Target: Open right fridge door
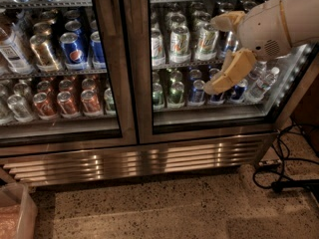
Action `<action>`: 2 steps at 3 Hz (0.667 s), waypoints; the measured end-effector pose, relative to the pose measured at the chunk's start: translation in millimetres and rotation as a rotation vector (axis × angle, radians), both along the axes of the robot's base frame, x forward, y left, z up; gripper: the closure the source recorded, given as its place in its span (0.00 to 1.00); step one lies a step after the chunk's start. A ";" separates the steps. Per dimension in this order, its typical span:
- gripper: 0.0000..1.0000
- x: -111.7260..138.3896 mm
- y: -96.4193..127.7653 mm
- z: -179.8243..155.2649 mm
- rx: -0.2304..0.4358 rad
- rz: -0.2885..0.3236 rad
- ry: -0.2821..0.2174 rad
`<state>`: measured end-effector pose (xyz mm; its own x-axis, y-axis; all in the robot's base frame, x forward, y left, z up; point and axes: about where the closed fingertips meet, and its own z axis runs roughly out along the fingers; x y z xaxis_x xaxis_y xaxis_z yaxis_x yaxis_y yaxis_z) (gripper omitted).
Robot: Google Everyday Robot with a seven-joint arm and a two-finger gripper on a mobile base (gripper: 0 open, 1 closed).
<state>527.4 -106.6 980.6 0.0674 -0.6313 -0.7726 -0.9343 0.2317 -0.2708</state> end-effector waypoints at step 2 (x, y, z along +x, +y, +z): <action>0.00 32.1 29.2 6.8 0.221 0.119 -0.048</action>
Offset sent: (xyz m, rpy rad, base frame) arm 0.0465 0.0393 0.0136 0.3143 -0.0744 0.1750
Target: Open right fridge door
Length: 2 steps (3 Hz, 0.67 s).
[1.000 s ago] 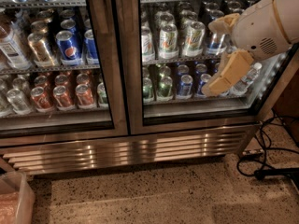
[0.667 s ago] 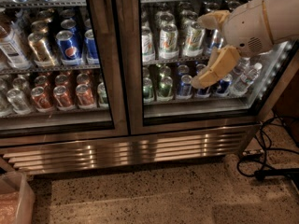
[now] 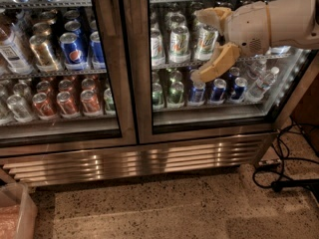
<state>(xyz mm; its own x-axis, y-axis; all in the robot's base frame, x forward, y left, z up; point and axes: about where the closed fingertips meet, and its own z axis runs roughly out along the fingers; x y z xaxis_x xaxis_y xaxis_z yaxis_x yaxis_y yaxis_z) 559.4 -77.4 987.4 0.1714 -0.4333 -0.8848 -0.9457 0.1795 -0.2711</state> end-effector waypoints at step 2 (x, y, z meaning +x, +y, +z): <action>0.00 4.6 3.3 1.4 0.051 -0.006 -0.020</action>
Offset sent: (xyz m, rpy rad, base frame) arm 0.0118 0.0017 0.0038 0.1236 -0.0496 -0.0235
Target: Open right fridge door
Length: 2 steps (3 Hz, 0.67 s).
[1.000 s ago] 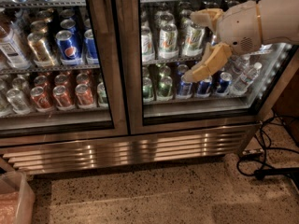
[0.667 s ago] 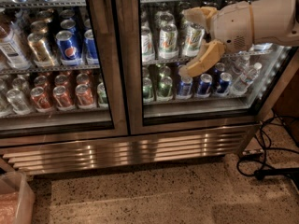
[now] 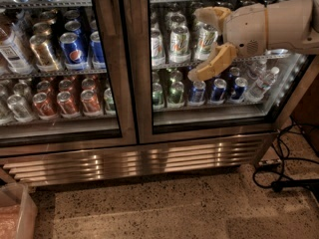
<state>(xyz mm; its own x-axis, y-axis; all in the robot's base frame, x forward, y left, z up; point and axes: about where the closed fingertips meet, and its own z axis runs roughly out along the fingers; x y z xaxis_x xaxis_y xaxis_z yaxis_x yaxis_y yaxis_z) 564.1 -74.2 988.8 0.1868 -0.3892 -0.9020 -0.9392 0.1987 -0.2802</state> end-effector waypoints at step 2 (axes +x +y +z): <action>0.00 27.4 17.5 17.5 0.166 0.053 -0.066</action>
Offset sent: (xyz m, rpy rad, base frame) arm 0.0453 0.0212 0.0295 0.2609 -0.1036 0.0904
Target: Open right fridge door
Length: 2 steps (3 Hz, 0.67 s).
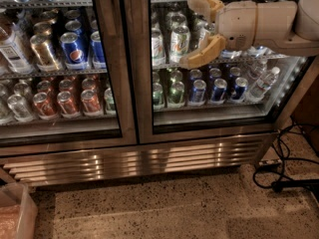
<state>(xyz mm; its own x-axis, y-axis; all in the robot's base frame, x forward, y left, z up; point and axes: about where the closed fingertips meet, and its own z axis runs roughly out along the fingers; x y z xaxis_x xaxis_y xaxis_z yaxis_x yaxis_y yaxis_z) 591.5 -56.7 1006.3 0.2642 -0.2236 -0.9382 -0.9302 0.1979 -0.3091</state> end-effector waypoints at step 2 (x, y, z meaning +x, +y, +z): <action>0.12 15.2 21.9 10.5 0.085 0.098 -0.016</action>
Offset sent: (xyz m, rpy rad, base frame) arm 0.0235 0.0303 0.0177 0.1229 -0.0234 0.1505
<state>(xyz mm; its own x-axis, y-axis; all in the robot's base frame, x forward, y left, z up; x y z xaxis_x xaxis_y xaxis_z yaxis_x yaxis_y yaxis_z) 606.8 -34.8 1016.8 0.2958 -0.1160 -0.9482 -0.9414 0.1328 -0.3099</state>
